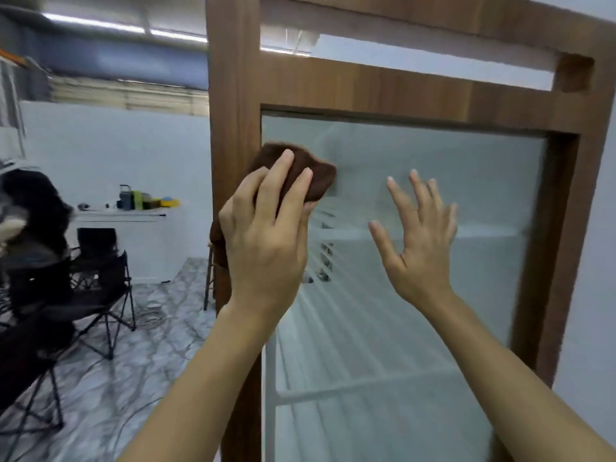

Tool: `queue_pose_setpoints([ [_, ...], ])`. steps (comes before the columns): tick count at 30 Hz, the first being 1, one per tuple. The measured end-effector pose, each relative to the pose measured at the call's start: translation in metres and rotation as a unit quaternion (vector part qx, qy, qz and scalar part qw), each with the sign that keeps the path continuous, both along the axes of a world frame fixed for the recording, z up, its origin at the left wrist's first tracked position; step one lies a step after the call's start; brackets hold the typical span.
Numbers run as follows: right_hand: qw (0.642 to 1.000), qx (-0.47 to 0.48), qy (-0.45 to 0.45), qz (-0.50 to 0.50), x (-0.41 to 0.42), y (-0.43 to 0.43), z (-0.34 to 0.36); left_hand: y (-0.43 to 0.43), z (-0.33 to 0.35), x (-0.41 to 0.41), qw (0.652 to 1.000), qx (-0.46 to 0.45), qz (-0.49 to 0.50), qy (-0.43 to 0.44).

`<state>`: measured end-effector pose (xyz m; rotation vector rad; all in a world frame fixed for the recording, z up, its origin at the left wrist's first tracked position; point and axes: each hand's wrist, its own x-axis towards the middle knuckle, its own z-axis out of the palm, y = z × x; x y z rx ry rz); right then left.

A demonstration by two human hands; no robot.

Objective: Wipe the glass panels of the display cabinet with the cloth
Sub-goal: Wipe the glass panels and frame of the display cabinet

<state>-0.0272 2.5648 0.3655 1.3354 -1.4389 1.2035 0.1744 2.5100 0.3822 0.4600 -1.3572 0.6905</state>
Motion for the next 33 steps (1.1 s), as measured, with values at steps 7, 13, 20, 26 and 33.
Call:
queue_pose_setpoints([
  [7, 0.995, 0.040, 0.093, 0.027, -0.053, 0.014, -0.003, 0.011, -0.026, -0.031, 0.975, 0.116, 0.168, -0.084],
  [13, 0.986, 0.069, 0.148, 0.022, -0.090, 0.021, 0.003, 0.033, -0.017, -0.067, 0.953, 0.280, 0.097, -0.058],
  [20, 0.988, 0.043, 0.147, 0.017, -0.118, 0.022, 0.007, 0.026, -0.015, -0.039, 0.946, 0.209, 0.203, -0.140],
  [26, 0.997, -0.019, 0.066, 0.015, -0.149, 0.023, 0.026, 0.013, 0.023, -0.081, 0.958, 0.215, 0.189, 0.033],
  [33, 0.995, -0.052, 0.082, 0.031, -0.204, 0.035, -0.002, 0.031, -0.118, -0.108, 0.953, 0.153, 0.195, -0.175],
])
